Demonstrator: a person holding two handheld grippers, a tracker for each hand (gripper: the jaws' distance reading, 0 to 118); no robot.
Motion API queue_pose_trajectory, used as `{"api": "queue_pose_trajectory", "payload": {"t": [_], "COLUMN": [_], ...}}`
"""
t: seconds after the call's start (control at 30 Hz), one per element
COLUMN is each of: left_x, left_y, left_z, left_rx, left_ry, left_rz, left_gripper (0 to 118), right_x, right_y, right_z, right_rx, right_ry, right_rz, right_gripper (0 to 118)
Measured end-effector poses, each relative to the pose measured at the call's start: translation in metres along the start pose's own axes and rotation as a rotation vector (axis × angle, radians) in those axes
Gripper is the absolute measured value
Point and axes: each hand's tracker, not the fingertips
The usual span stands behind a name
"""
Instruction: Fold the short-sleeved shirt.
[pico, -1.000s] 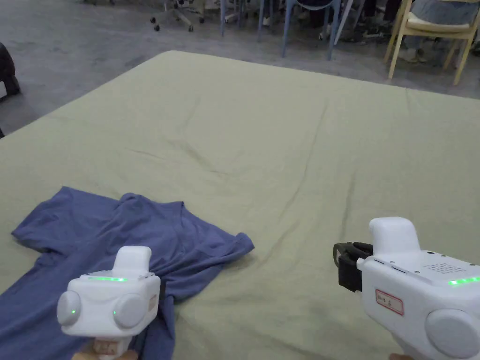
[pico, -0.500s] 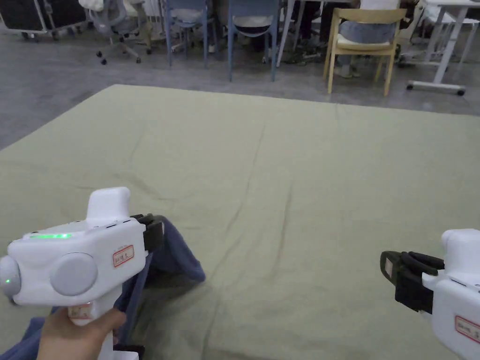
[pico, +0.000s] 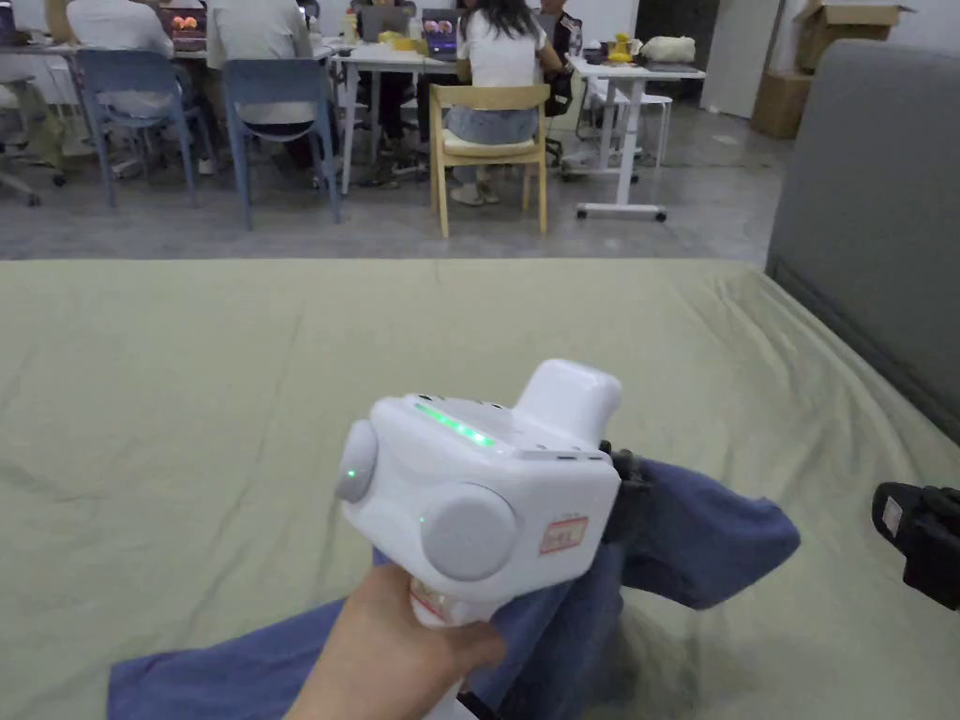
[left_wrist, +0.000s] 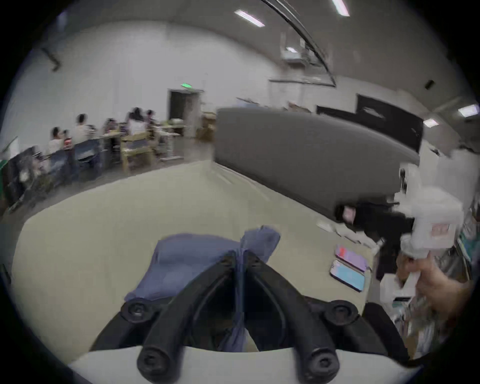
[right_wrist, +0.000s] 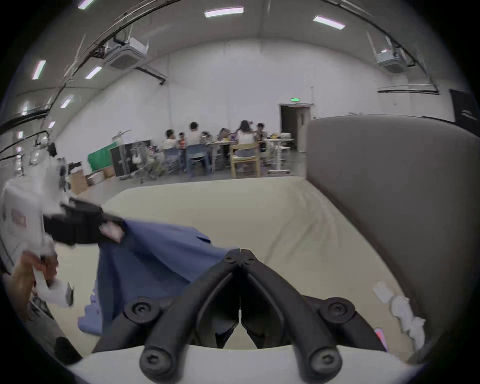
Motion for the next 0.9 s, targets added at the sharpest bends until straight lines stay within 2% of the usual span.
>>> {"api": "queue_pose_trajectory", "payload": {"t": [0.17, 0.23, 0.43, 0.53, 0.6, 0.63, 0.67, 0.7, 0.73, 0.77, 0.9], "left_x": [0.071, 0.093, 0.133, 0.148, 0.149, 0.144, 0.139, 0.133, 0.126, 0.120, 0.080], "left_y": [-0.036, -0.056, -0.112, -0.131, -0.140, -0.142, -0.142, -0.141, -0.140, -0.137, -0.121], "left_z": [-0.111, -0.138, -0.175, -0.182, -0.188, -0.190, -0.190, -0.188, -0.181, -0.170, -0.090], "left_rx": [-0.213, -0.285, -0.462, -0.522, -0.540, -0.547, -0.550, -0.540, -0.535, -0.514, -0.363], "left_ry": [-0.172, -0.213, -0.279, -0.234, -0.212, -0.207, -0.210, -0.219, -0.241, -0.251, -0.171], "left_rz": [-0.058, -0.092, -0.205, -0.338, -0.343, -0.295, -0.222, -0.162, -0.099, -0.063, 0.002], "left_gripper": [3, 3, 3, 3, 3, 4, 12, 47, 68, 73, 73], "right_x": [0.044, 0.056, 0.067, 0.066, 0.061, 0.061, 0.059, 0.056, 0.053, 0.051, 0.040], "right_y": [-0.010, -0.017, -0.040, -0.050, -0.051, -0.051, -0.051, -0.049, -0.048, -0.046, -0.040], "right_z": [0.013, 0.014, 0.001, -0.007, -0.008, -0.008, -0.007, -0.007, -0.005, -0.004, 0.000], "right_rx": [-0.021, -0.029, -0.083, -0.102, -0.109, -0.112, -0.112, -0.112, -0.109, -0.106, -0.102], "right_ry": [-0.104, -0.112, -0.122, -0.107, -0.096, -0.085, -0.080, -0.074, -0.065, -0.059, -0.033], "right_rz": [-0.006, -0.016, -0.049, -0.060, -0.064, -0.069, -0.070, -0.070, -0.068, -0.066, -0.043], "right_gripper": [3, 3, 3, 3, 3, 3, 3, 3, 3, 3, 3]}}
